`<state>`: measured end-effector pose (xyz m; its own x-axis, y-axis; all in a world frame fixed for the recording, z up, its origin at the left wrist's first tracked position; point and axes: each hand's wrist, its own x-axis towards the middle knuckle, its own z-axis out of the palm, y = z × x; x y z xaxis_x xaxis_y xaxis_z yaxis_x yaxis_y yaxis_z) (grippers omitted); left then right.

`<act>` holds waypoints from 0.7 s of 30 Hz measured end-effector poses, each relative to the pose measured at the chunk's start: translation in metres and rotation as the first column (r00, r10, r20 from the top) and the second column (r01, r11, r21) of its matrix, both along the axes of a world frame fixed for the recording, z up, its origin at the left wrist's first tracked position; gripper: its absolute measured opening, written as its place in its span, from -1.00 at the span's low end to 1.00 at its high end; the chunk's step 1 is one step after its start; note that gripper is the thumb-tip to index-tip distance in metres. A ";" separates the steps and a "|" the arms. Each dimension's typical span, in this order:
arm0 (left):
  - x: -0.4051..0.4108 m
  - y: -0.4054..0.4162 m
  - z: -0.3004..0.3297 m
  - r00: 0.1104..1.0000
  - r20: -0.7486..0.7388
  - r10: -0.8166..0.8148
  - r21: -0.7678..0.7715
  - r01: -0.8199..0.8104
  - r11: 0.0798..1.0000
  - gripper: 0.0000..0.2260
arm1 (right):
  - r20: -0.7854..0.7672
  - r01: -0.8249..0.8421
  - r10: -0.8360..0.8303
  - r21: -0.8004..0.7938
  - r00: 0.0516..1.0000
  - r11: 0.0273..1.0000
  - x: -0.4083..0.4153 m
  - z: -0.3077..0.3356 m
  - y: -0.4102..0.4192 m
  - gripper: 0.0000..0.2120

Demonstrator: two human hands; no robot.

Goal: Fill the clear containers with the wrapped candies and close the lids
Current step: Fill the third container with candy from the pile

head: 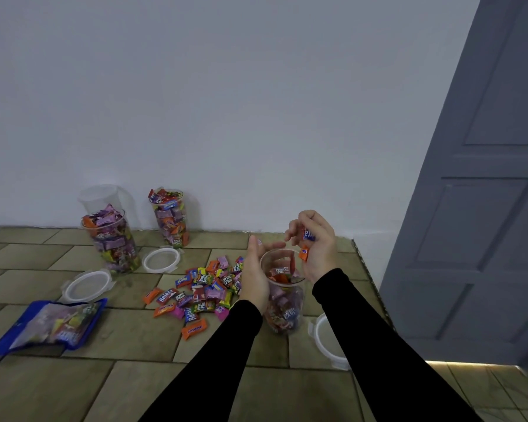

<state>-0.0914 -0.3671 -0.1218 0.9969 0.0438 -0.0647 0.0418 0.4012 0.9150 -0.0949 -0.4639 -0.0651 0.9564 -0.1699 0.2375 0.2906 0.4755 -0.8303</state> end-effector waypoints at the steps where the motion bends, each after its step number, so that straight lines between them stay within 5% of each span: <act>1: 0.000 0.000 0.000 1.000 -0.008 0.013 -0.006 -0.013 1.000 -0.35 | 0.008 -0.008 0.008 -0.015 1.000 1.000 0.000 0.000 0.000 -0.87; 4: -0.001 0.000 0.000 1.000 -0.002 0.028 -0.018 -0.028 0.999 -0.31 | 0.042 -0.055 0.057 -0.048 0.998 0.997 0.000 0.000 0.000 -0.96; 11: -0.003 0.000 0.002 1.000 0.014 0.012 -0.041 -0.011 0.999 -0.32 | 0.088 -0.031 0.048 -0.191 0.995 0.981 0.001 0.000 0.000 -0.80; 21: -0.004 0.006 0.005 0.997 0.013 -0.080 -0.038 0.081 0.996 -0.40 | -0.053 0.062 -0.073 -0.188 0.996 0.980 0.015 0.024 -0.013 -0.82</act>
